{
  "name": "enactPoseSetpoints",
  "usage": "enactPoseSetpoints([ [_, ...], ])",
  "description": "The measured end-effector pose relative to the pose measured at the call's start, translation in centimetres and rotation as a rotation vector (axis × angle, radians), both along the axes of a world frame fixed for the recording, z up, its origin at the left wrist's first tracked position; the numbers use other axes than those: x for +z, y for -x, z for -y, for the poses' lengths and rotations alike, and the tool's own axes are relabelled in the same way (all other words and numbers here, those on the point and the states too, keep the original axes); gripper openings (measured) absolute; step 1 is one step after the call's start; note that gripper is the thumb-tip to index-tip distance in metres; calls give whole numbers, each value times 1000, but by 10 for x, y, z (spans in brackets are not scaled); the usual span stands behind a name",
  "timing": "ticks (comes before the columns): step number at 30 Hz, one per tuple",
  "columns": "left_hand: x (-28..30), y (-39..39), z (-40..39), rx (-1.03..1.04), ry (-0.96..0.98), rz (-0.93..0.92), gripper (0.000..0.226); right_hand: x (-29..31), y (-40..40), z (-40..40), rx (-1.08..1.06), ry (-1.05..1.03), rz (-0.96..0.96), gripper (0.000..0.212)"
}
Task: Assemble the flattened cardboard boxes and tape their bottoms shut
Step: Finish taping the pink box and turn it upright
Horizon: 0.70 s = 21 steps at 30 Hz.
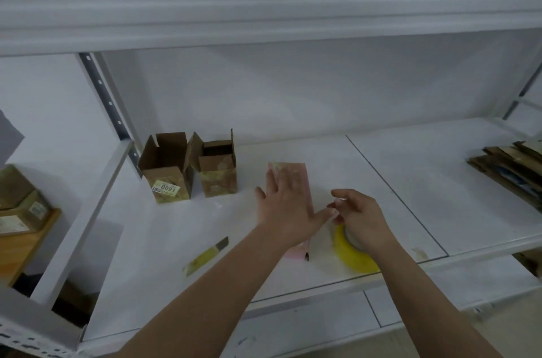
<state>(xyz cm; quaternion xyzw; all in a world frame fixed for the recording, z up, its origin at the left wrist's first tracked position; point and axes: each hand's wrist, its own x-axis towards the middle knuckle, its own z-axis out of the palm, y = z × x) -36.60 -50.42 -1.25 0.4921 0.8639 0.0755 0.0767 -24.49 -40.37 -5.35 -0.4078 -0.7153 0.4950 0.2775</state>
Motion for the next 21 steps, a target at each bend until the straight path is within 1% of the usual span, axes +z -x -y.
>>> enactPoseSetpoints([
  [1, -6, -2, -5, -1, 36, -23, 107, -1, -2, -2, -12, 31, -36, 23],
  [3, -18, -3, -8, -15, 81, -130, 103, 0, -5, -1, -22, 49, -51, 20],
  [5, -27, -1, -7, -8, 21, -213, 94, 0, -6, 2, -33, 73, -53, 18],
  [7, -31, 0, -3, -12, -70, -248, 82, -2, -5, 4, -37, 107, -56, 18],
  [11, -26, 13, 6, -55, -148, -220, 72, -3, -7, 5, -46, 107, -70, 18],
  [12, -23, 21, 11, -46, -189, -175, 69, -1, -8, 4, -51, 100, -72, 17],
  [13, -18, 30, 17, -16, -251, -85, 67, 0, -10, 3, -64, 95, -74, 17],
  [14, -10, 38, 23, 24, -336, 37, 65, -1, -11, 0, -82, 91, -71, 17],
  [16, 7, 47, 35, 91, -565, 324, 58, -4, -9, -2, -122, 106, -55, 19],
  [18, 22, 50, 43, 109, -787, 589, 38, -7, -4, -1, -146, 138, -48, 21],
  [19, 26, 52, 45, 114, -867, 701, 34, -9, 0, 0, -149, 160, -53, 22],
  [21, 30, 54, 50, 145, -965, 861, 35, -9, 4, 2, -152, 186, -69, 21],
])
